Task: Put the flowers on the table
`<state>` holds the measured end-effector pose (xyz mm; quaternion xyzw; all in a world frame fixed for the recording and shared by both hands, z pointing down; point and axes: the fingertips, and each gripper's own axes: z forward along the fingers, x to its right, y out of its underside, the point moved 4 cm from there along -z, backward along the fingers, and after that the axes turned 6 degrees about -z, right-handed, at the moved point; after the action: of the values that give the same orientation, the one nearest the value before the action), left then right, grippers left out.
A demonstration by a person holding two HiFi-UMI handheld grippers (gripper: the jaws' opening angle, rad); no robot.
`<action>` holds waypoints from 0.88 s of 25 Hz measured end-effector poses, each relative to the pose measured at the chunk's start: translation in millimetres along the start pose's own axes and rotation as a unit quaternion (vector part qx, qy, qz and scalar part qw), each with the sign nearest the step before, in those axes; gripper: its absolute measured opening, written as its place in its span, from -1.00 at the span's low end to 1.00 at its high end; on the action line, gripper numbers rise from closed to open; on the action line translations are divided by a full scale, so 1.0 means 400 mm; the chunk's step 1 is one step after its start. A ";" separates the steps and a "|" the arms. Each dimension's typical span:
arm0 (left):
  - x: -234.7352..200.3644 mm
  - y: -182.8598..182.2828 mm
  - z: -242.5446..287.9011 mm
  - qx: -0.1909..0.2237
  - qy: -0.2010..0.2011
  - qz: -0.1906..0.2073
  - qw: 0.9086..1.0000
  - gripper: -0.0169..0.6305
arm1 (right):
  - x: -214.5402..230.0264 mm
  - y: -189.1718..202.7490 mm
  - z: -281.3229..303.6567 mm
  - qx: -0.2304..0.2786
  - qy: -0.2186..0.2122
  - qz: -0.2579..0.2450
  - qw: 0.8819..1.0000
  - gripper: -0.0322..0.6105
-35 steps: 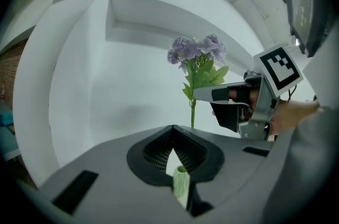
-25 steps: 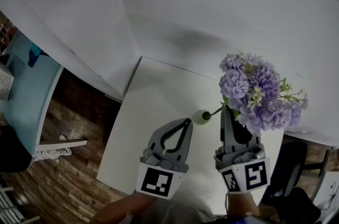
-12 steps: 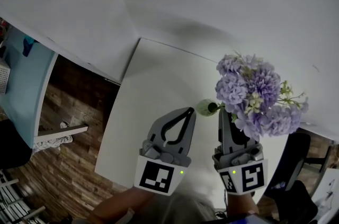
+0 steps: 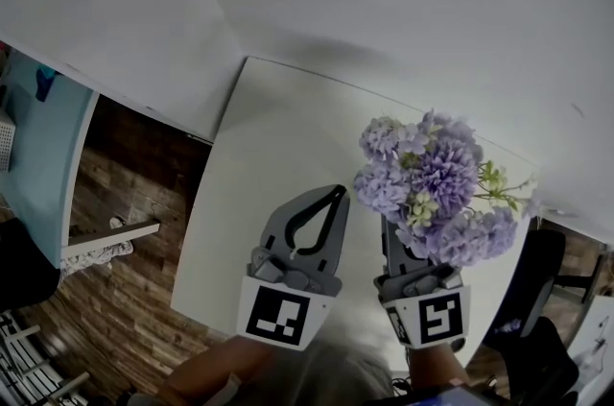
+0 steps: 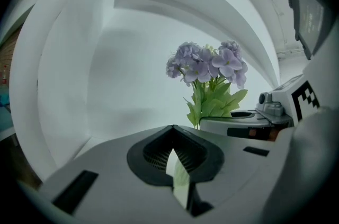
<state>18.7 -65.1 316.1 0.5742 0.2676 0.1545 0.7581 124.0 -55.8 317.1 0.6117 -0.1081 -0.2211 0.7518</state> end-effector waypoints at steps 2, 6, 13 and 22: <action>0.010 0.001 0.015 -0.003 -0.003 -0.004 1.000 -0.92 | 0.014 0.012 -0.001 -0.004 -0.002 -0.003 1.000 -0.72; -0.017 0.060 -0.002 -0.005 -0.003 -0.003 1.000 -0.92 | -0.032 0.071 0.018 0.017 -0.004 -0.009 1.000 -0.69; -0.080 0.109 -0.050 -0.004 0.001 -0.005 1.000 -0.92 | -0.118 0.127 0.048 0.008 -0.006 -0.010 1.000 -0.59; -0.024 0.111 -0.065 -0.002 0.007 -0.003 1.000 -0.92 | -0.102 0.145 -0.009 -0.005 0.004 -0.016 1.000 -0.44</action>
<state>-0.9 -36.8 355.3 0.5706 0.2742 0.1573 0.7580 101.3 -24.6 376.8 0.6102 -0.0940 -0.2308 0.7520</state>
